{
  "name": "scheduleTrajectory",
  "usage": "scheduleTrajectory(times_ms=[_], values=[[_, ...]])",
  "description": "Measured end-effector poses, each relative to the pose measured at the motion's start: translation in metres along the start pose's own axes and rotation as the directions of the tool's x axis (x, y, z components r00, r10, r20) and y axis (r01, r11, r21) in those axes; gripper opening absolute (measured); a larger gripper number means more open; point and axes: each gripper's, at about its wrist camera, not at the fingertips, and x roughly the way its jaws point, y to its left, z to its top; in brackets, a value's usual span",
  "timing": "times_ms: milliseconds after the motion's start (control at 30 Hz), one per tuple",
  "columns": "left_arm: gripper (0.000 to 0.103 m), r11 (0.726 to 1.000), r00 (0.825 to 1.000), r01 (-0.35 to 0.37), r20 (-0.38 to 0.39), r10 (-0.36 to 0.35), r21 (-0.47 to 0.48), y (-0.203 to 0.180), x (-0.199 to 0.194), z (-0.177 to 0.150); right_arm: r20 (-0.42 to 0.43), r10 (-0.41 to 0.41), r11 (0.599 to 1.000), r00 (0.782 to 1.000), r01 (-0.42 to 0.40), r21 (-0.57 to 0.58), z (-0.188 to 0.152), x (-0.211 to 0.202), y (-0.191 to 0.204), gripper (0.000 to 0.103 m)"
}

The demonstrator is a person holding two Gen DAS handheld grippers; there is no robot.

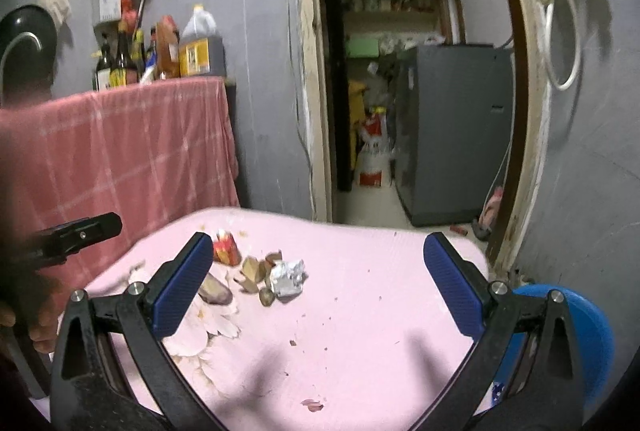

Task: Collect trash
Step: 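Return both open tools to the trash on the table, then close the left tool on the grey shell scrap while the right tool grasps a silver foil scrap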

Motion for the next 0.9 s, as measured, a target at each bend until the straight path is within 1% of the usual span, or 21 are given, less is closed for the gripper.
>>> scheduleTrajectory(times_ms=[133,167,233,300,333,367,400,433,500,533,633,767,800,900], values=[[0.100,1.000,0.997,0.014,-0.082,-0.013,0.009,0.001,0.021,-0.004,-0.075,0.020,1.000,0.997,-0.021,-0.014,-0.004,0.022,0.001,0.102],[0.100,1.000,0.995,0.018,-0.098,-0.017,0.008,0.001,0.025,-0.004,-0.109,0.027,0.999,0.994,-0.029,-0.018,-0.006,0.030,0.001,0.101],[0.100,1.000,0.991,0.029,-0.131,-0.028,0.010,0.001,0.034,-0.005,-0.150,0.051,0.998,0.987,-0.053,-0.013,-0.009,0.041,0.001,0.095],[0.098,0.999,0.987,0.044,-0.155,-0.041,0.016,0.000,0.041,-0.008,-0.194,0.064,0.998,0.979,-0.067,-0.010,-0.012,0.051,0.003,0.086],[0.094,0.999,0.985,0.048,-0.165,-0.044,0.020,-0.001,0.044,-0.008,-0.214,0.068,0.997,0.975,-0.072,-0.007,-0.012,0.055,0.003,0.083],[0.091,0.998,0.982,0.056,-0.182,-0.051,0.025,-0.002,0.048,-0.009,-0.237,0.078,0.997,0.968,-0.080,-0.001,-0.013,0.059,0.002,0.079],[0.085,0.997,0.978,0.066,-0.202,-0.059,0.028,-0.003,0.051,-0.009,-0.260,0.088,0.996,0.962,-0.090,0.008,-0.013,0.064,0.001,0.073],[0.078,0.997,0.971,0.077,-0.229,-0.068,0.029,-0.004,0.057,-0.011,-0.290,0.096,0.995,0.952,-0.096,0.017,-0.014,0.070,0.000,0.071],[0.070,0.995,0.961,0.094,-0.265,-0.084,0.024,-0.005,0.065,-0.013,-0.332,0.108,0.994,0.937,-0.104,0.032,-0.015,0.080,-0.001,0.065],[0.066,0.995,0.955,0.101,-0.282,-0.092,0.018,-0.005,0.069,-0.014,-0.358,0.113,0.994,0.927,-0.105,0.040,-0.016,0.086,-0.002,0.064],[0.057,0.992,0.937,0.126,-0.328,-0.119,-0.001,-0.006,0.079,-0.016,-0.406,0.121,0.993,0.906,-0.110,0.051,-0.019,0.099,-0.002,0.060],[0.048,0.990,0.929,0.138,-0.348,-0.129,0.003,-0.007,0.084,-0.017,-0.449,0.115,0.993,0.886,-0.108,0.042,-0.019,0.115,0.001,0.056],[0.044,0.990,0.926,0.141,-0.354,-0.132,0.000,-0.007,0.087,-0.016,-0.460,0.120,0.993,0.880,-0.110,0.048,-0.020,0.119,0.001,0.054],[0.038,0.987,0.918,0.158,-0.364,-0.154,-0.017,-0.006,0.091,-0.015,-0.480,0.127,0.992,0.868,-0.113,0.058,-0.020,0.129,0.001,0.050]])
